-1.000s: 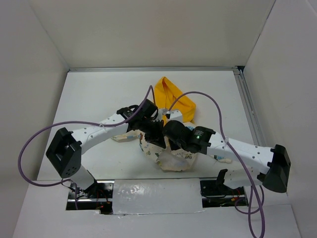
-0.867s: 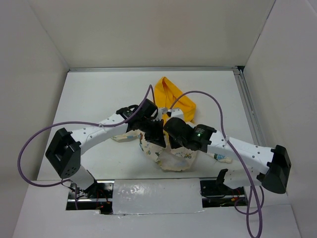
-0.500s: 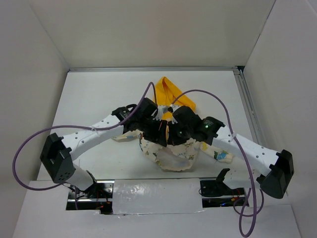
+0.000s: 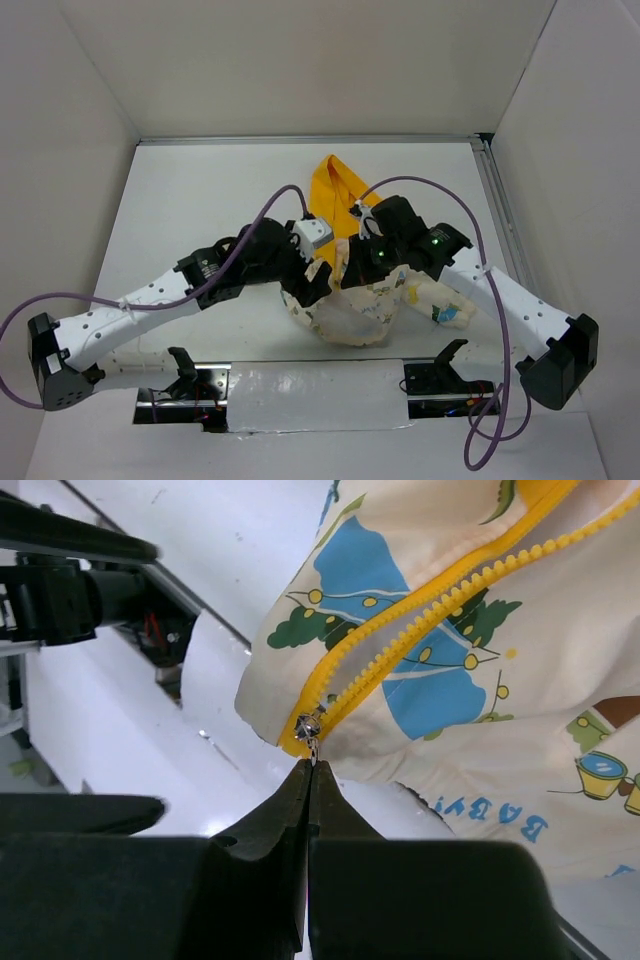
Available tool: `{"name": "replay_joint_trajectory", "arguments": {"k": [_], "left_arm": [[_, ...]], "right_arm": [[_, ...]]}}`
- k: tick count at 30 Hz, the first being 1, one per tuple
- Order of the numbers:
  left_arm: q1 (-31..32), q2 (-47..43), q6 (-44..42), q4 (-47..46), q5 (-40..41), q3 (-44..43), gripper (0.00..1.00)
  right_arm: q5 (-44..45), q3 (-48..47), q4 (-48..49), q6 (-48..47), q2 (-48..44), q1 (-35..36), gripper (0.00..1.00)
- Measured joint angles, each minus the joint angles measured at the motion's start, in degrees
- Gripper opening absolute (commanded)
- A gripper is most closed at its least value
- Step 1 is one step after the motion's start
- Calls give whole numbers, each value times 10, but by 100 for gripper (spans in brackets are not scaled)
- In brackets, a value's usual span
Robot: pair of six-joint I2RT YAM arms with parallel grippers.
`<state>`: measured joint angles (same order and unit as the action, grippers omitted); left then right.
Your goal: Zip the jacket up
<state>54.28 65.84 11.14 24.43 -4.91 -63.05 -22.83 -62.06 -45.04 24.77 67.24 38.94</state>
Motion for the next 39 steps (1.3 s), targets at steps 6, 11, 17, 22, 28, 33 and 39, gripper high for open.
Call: {"name": "replay_joint_trajectory", "arguments": {"k": [6, 11, 17, 22, 28, 33, 39], "left_arm": [[43, 27, -66, -41, 48, 39, 99], [65, 28, -99, -70, 82, 56, 99], [80, 28, -136, -131, 128, 69, 93], [85, 28, -166, -155, 157, 80, 85], [86, 28, -187, -165, 162, 81, 60], [89, 28, -196, -167, 152, 81, 35], [90, 26, -212, -173, 146, 88, 0]], "right_arm": [[-62, -11, -8, -2, 0, -40, 0], [-106, -19, -13, -2, 3, -73, 0], [-152, -23, -13, -2, 9, -87, 0], [-188, -23, -12, 0, 15, -104, 0], [-219, -23, -9, 2, 20, -123, 0], [-231, -23, 1, 5, 28, -124, 0], [-196, -33, 9, 14, 31, -118, 0]]}}
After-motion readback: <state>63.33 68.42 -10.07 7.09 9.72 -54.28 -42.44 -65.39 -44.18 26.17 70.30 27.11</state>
